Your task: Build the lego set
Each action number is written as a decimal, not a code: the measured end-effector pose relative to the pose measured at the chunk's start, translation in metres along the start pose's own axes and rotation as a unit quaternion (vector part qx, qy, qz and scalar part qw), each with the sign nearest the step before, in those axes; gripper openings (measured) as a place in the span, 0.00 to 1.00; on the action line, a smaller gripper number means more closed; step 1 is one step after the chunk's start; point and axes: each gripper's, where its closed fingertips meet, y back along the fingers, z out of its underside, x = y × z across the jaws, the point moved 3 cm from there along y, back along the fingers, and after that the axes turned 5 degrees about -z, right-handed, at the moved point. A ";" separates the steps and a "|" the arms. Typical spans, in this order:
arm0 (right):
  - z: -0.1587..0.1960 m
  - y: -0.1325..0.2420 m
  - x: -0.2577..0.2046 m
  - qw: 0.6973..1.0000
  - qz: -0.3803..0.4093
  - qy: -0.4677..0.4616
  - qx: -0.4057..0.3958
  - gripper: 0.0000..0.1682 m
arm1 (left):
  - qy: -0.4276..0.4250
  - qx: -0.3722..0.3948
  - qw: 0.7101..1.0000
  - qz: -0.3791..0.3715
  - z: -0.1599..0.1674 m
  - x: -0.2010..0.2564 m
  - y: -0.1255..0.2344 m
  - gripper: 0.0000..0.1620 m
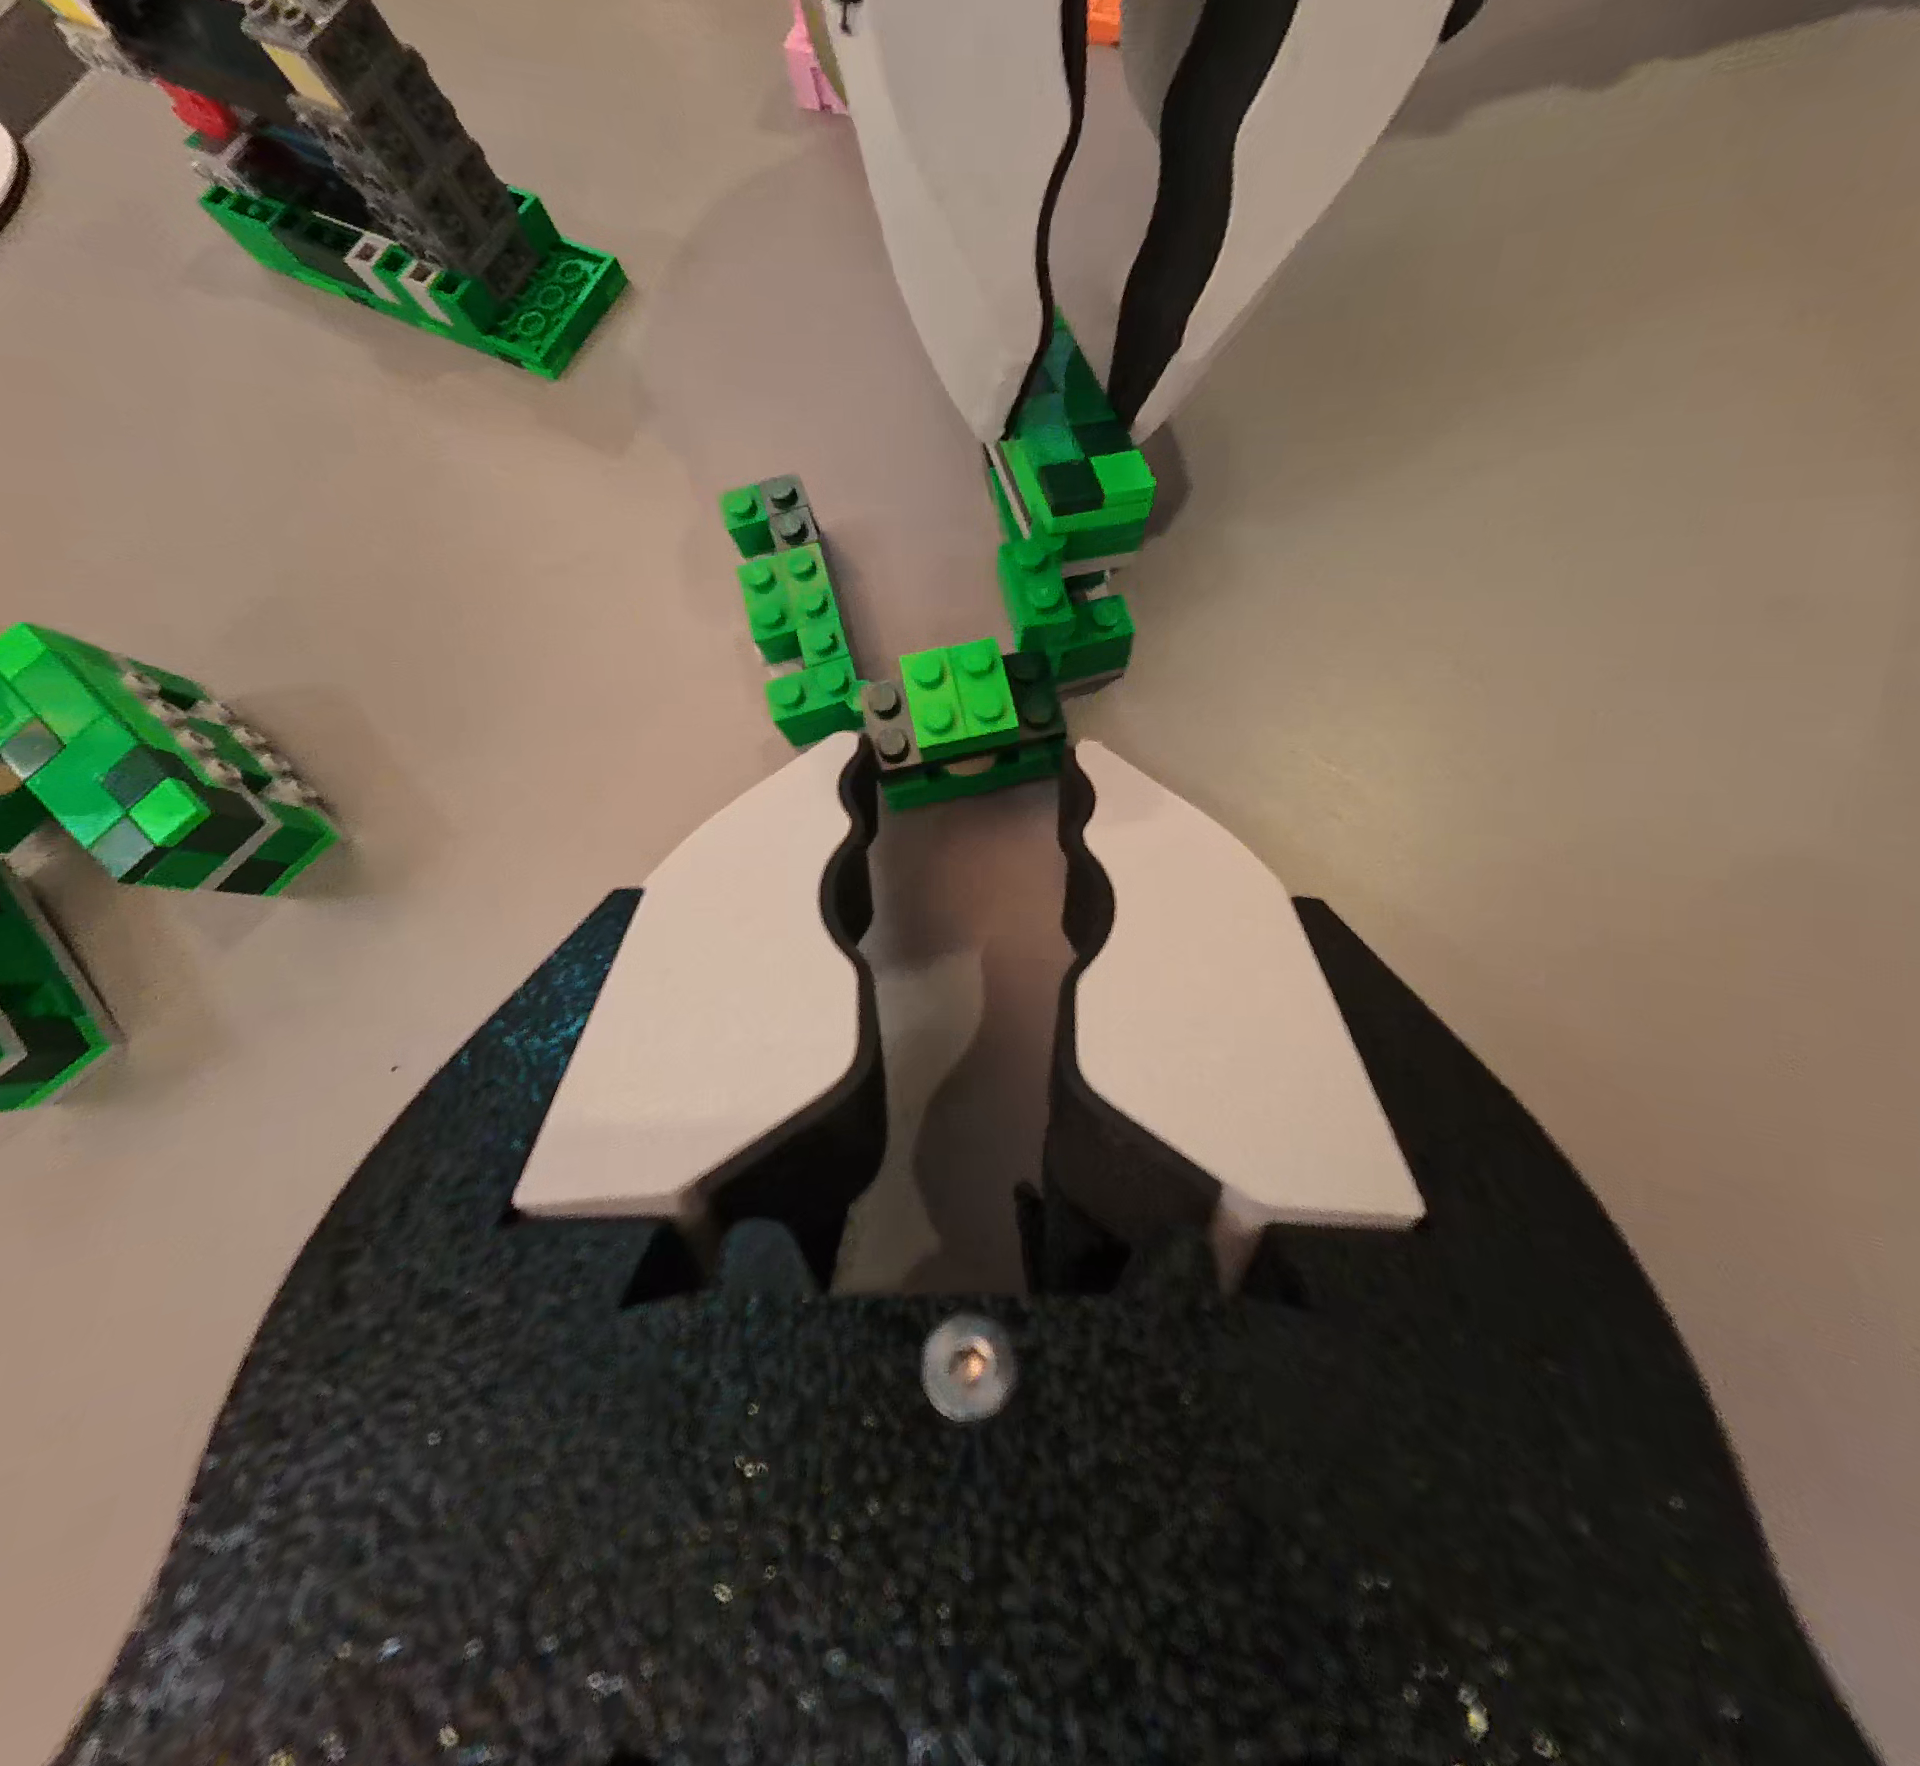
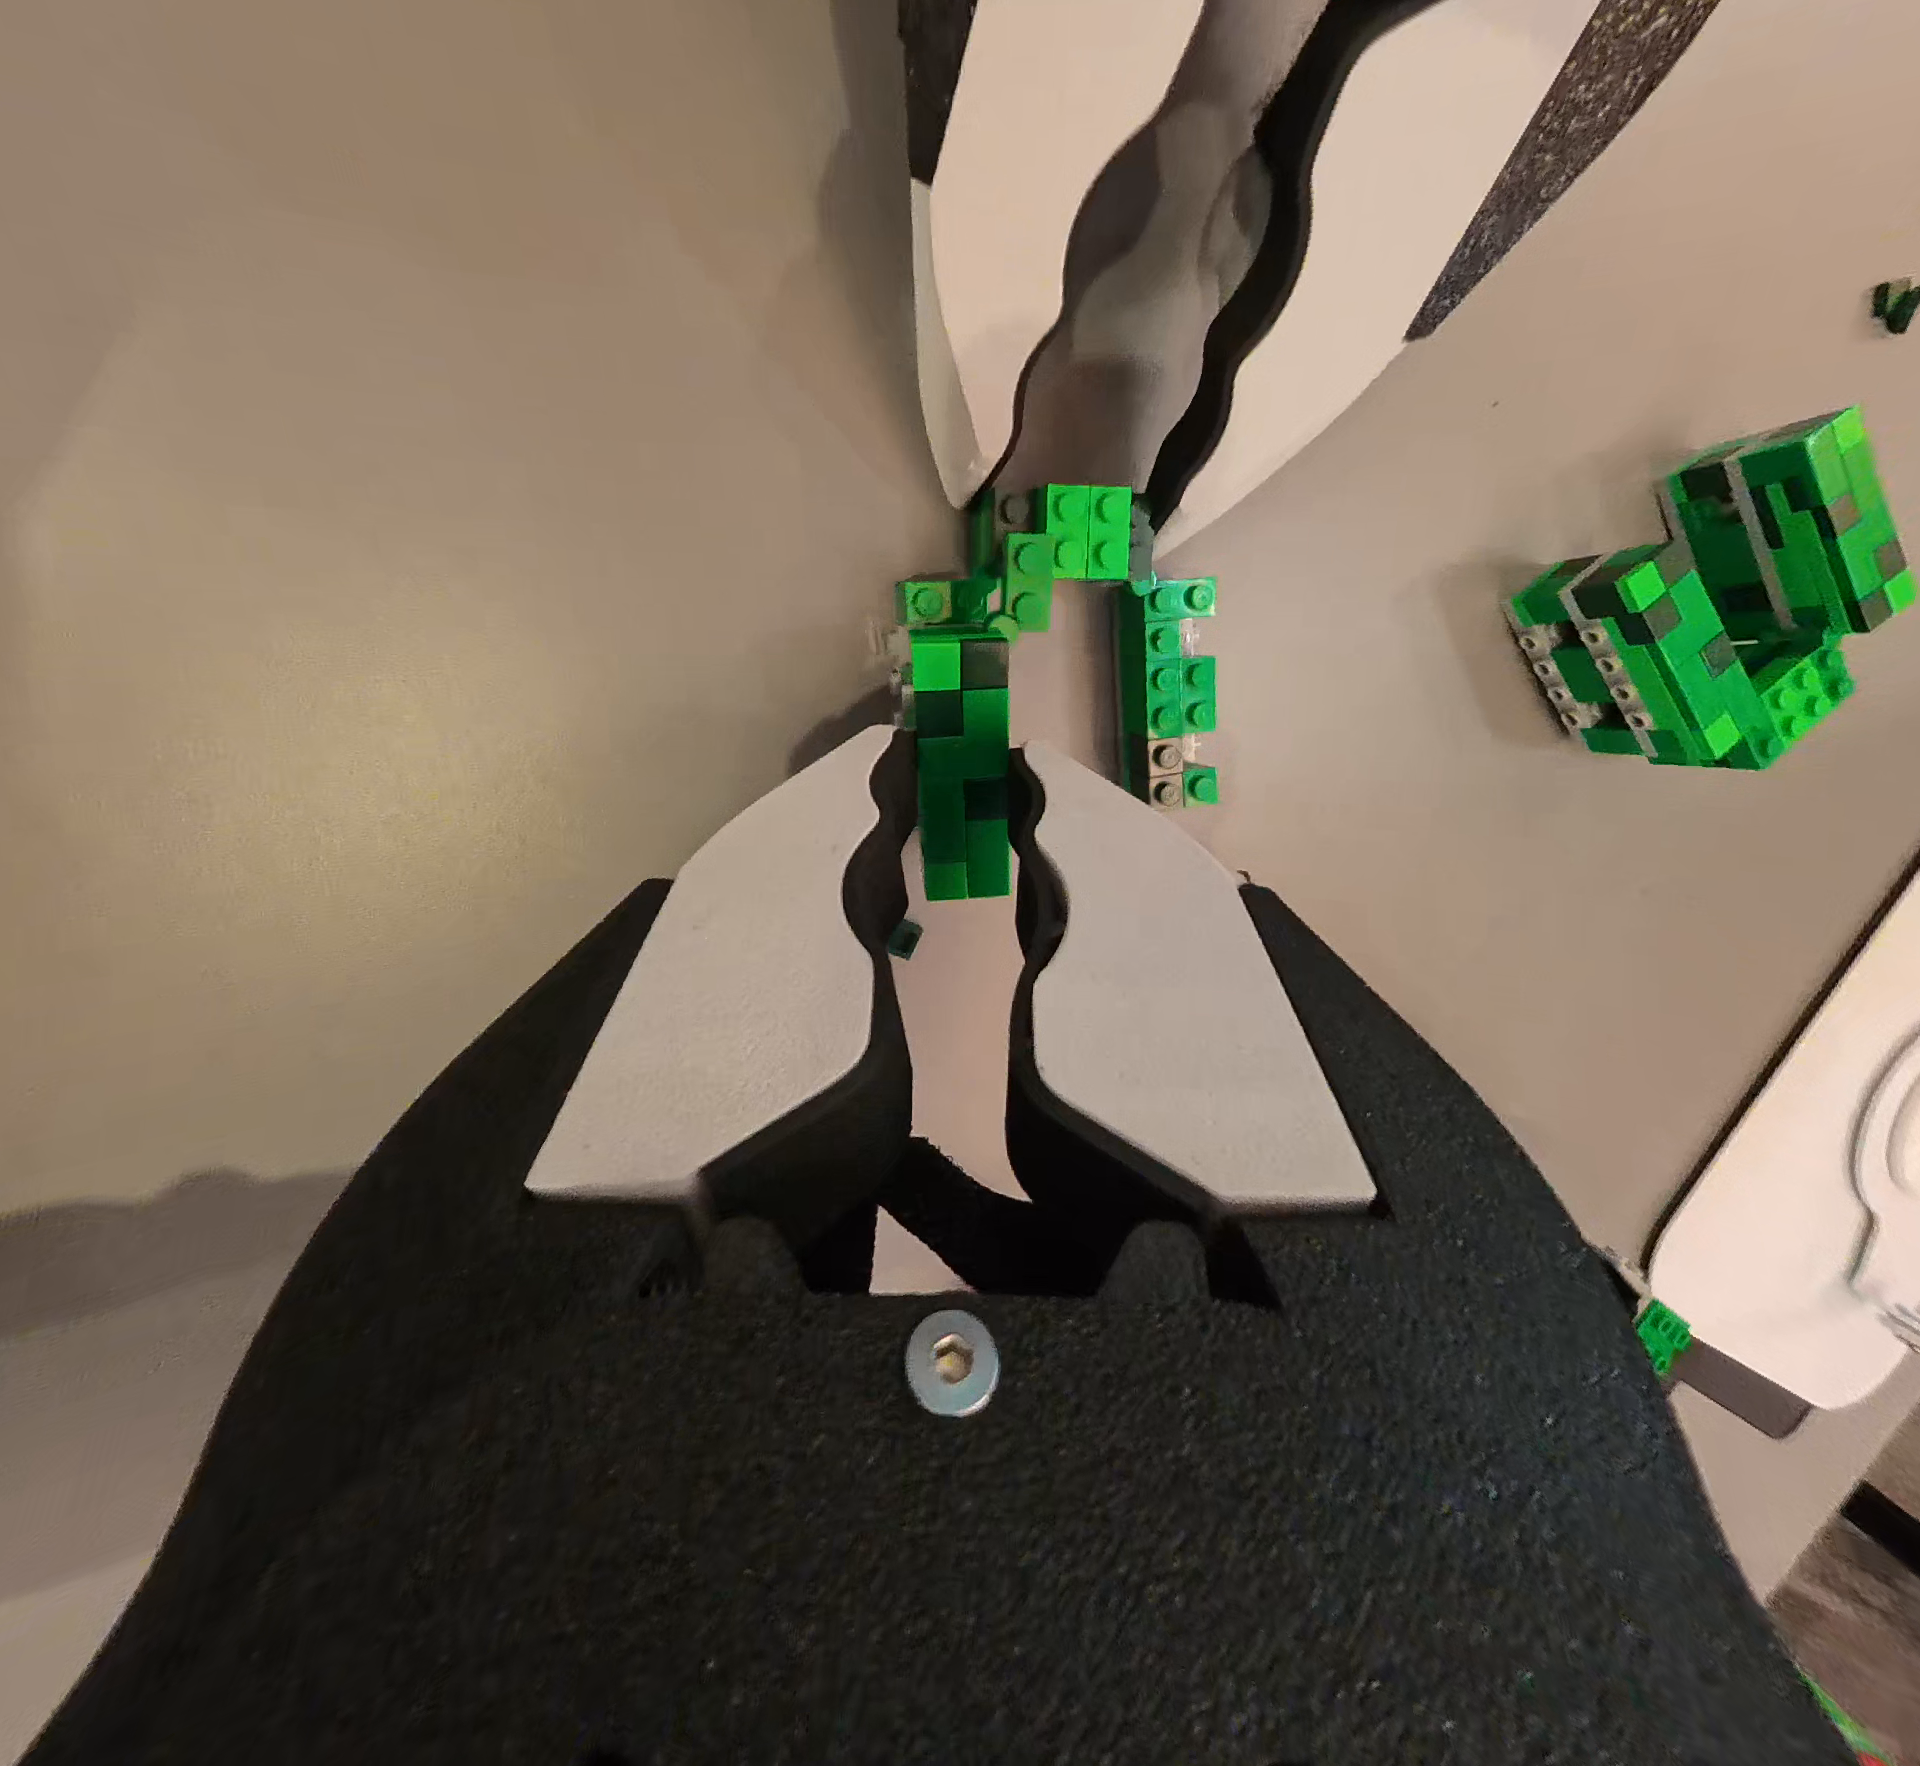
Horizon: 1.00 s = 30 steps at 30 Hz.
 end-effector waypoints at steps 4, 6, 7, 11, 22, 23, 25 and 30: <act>0.001 0.001 0.000 1.000 0.002 0.000 -0.008 0.10 | 0.000 0.011 1.000 -0.002 -0.002 0.000 0.001 0.21; 0.001 0.008 -0.001 1.000 0.006 -0.008 0.007 0.10 | 0.001 0.023 1.000 -0.003 -0.005 -0.001 0.002 0.21; 0.002 0.014 -0.001 1.000 0.009 -0.015 0.017 0.10 | 0.001 0.032 0.999 -0.005 -0.008 -0.001 0.004 0.21; 0.012 0.052 -0.012 0.997 0.033 -0.040 0.051 0.10 | -0.009 0.089 0.996 -0.004 -0.031 0.002 0.011 0.21; 0.090 0.096 -0.061 0.991 0.058 -0.118 0.025 0.10 | -0.067 0.092 0.987 0.117 -0.118 0.027 -0.083 0.21; 0.095 0.094 -0.063 0.991 0.057 -0.119 0.015 0.10 | -0.076 0.084 0.986 0.122 -0.121 0.028 -0.089 0.21; 0.108 0.090 -0.066 0.991 0.055 -0.122 -0.016 0.10 | -0.094 0.069 0.985 0.123 -0.124 0.026 -0.099 0.21; 0.120 0.084 -0.067 0.991 0.047 -0.119 -0.032 0.10 | -0.099 0.062 0.983 0.141 -0.128 0.021 -0.114 0.20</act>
